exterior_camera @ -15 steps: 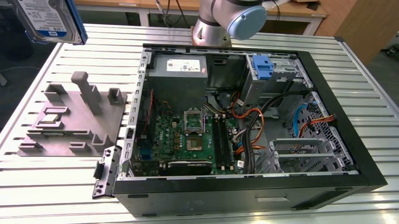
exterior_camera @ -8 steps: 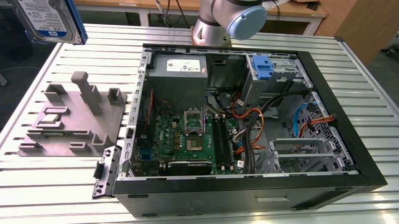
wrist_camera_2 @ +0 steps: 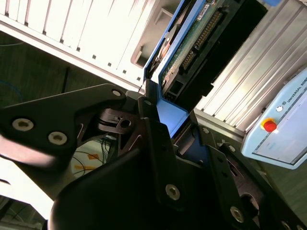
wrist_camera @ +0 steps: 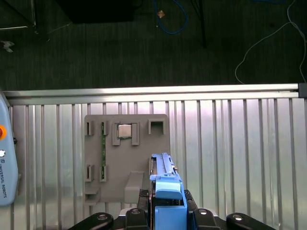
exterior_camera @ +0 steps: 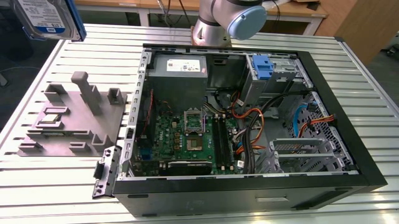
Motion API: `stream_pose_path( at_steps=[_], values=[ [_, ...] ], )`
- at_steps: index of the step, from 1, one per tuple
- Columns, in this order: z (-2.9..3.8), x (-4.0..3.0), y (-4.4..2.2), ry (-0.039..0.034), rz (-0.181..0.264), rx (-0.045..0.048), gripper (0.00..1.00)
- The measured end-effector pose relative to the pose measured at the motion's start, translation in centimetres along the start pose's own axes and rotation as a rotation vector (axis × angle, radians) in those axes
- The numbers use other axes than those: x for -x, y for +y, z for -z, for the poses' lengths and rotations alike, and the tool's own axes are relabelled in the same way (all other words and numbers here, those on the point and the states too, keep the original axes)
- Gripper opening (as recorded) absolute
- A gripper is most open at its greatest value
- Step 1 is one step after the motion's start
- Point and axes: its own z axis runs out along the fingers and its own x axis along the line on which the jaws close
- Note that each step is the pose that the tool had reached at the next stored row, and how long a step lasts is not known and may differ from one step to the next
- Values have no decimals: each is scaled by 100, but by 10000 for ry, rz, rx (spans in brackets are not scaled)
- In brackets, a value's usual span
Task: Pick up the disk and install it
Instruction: 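Pick up the disk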
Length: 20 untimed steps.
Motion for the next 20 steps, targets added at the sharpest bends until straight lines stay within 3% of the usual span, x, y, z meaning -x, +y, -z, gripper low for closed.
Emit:
stream_pose_path(
  at_steps=[7, 20],
  values=[
    [38, 0, 0, 0, 1, -2, 36],
    [40, 7, -171, 1, 0, -1, 36]
  ],
)
